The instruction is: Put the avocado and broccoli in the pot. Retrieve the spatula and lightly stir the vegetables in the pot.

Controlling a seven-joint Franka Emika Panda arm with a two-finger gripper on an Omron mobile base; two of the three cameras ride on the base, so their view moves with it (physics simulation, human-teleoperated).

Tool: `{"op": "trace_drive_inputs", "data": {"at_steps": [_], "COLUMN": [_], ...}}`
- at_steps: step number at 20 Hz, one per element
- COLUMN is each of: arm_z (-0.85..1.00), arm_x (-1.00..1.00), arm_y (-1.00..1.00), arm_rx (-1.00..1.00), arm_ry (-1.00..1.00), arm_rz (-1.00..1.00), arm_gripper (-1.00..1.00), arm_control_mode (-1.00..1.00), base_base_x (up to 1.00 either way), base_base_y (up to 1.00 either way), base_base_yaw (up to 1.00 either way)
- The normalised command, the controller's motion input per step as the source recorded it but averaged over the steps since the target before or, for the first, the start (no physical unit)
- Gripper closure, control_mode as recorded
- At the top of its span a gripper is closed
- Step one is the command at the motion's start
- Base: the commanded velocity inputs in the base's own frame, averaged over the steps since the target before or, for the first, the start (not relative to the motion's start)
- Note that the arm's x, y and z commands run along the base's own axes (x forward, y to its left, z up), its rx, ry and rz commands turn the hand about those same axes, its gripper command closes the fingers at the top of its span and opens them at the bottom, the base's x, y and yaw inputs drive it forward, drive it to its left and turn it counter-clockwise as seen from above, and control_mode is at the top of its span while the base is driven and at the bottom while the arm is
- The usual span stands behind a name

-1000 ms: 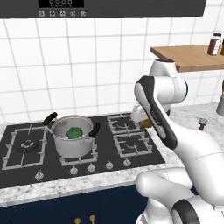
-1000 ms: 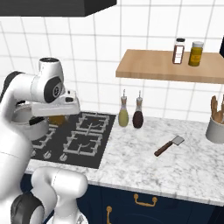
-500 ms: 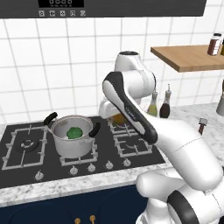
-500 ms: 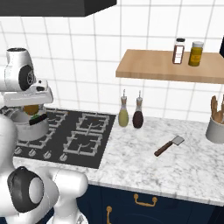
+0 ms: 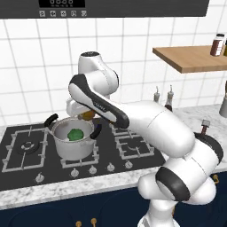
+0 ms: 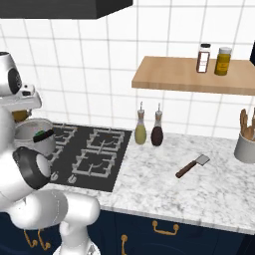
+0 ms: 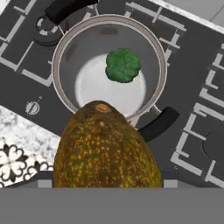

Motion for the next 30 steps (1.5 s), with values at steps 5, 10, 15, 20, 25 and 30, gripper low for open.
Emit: {"op": "trace_drive_inputs", "data": {"at_steps": [5, 10, 15, 20, 25, 30], "arm_z": [-0.58, -0.92, -0.63, -0.58, -0.29, 0.03], "arm_x": [0.86, 0.66, 0.5, 0.25, 0.02, 0.0], "arm_y": [0.78, 0.32, 0.03, 0.0, -0.04, -0.39], "arm_rx": [-0.11, -0.11, -0.01, 0.0, 0.0, 0.0], "arm_ry": [0.03, 0.01, 0.06, 0.07, 0.0, 0.0], "arm_rz": [0.0, 0.0, -0.01, -0.02, -0.02, -0.04], "arm_gripper": [1.0, 1.0, 1.0, 1.0, -1.0, -1.0], "arm_control_mode": [-1.0, -1.0, -1.0, -1.0, -1.0, -1.0], "base_base_x": [0.0, 0.0, 0.0, 0.0, 0.0, 0.0], "base_base_y": [0.0, 0.0, 0.0, 0.0, 0.0, 0.0], "base_base_yaw": [0.0, 0.0, 0.0, 0.0, 0.0, 0.0]}}
